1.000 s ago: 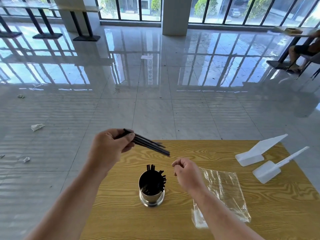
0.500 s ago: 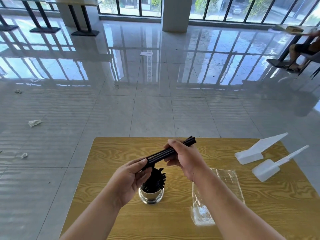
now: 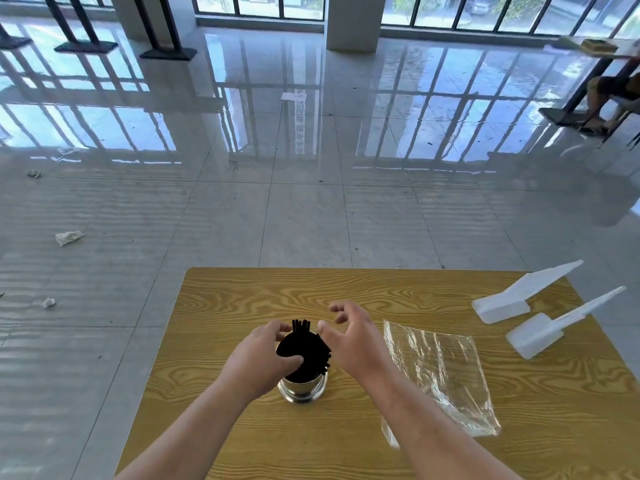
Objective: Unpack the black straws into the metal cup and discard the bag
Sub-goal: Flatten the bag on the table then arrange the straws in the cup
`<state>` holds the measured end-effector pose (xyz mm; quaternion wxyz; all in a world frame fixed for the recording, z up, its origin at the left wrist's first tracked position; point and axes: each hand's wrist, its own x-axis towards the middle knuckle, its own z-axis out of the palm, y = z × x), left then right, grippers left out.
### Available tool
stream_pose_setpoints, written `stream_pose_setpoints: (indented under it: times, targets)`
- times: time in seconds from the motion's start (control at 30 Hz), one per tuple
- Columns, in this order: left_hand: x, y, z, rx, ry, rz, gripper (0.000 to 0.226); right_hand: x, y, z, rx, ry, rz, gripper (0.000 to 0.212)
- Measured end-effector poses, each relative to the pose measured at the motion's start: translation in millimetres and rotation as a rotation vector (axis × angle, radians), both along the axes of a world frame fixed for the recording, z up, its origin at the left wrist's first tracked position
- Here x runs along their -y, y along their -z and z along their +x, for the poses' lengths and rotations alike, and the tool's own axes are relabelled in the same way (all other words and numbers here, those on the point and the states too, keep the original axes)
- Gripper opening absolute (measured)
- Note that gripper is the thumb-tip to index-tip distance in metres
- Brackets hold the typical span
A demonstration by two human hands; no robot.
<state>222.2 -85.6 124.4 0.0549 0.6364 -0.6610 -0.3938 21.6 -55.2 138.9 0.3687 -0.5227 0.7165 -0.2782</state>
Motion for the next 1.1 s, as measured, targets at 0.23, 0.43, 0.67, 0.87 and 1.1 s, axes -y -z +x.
stream_pose_setpoints:
  times: [0.23,0.43,0.67,0.87,1.1]
  targets:
    - [-9.9,1.6,-22.3,0.018,0.191,-0.030,0.060,-4.6,25.9,-0.6,0.272,0.003,0.390,0.021]
    - [-13.4,3.4,-28.6,0.110,0.253,-0.198,0.026,-9.5,29.8,-3.9,0.315,0.008,0.285,0.010]
    - [-8.4,-7.0,-18.3,0.096,0.260,-0.321,0.018,-16.0,21.8,-9.9,0.199,-0.027,0.197,0.009]
    - [1.8,-33.6,-11.5,0.062,0.236,-0.363,0.013,-15.0,13.7,-9.2,0.120,-0.075,0.077,0.008]
    - [13.7,-69.5,-3.8,0.042,0.246,-0.374,0.010,-6.0,-4.1,-1.8,0.114,-0.152,0.053,0.024]
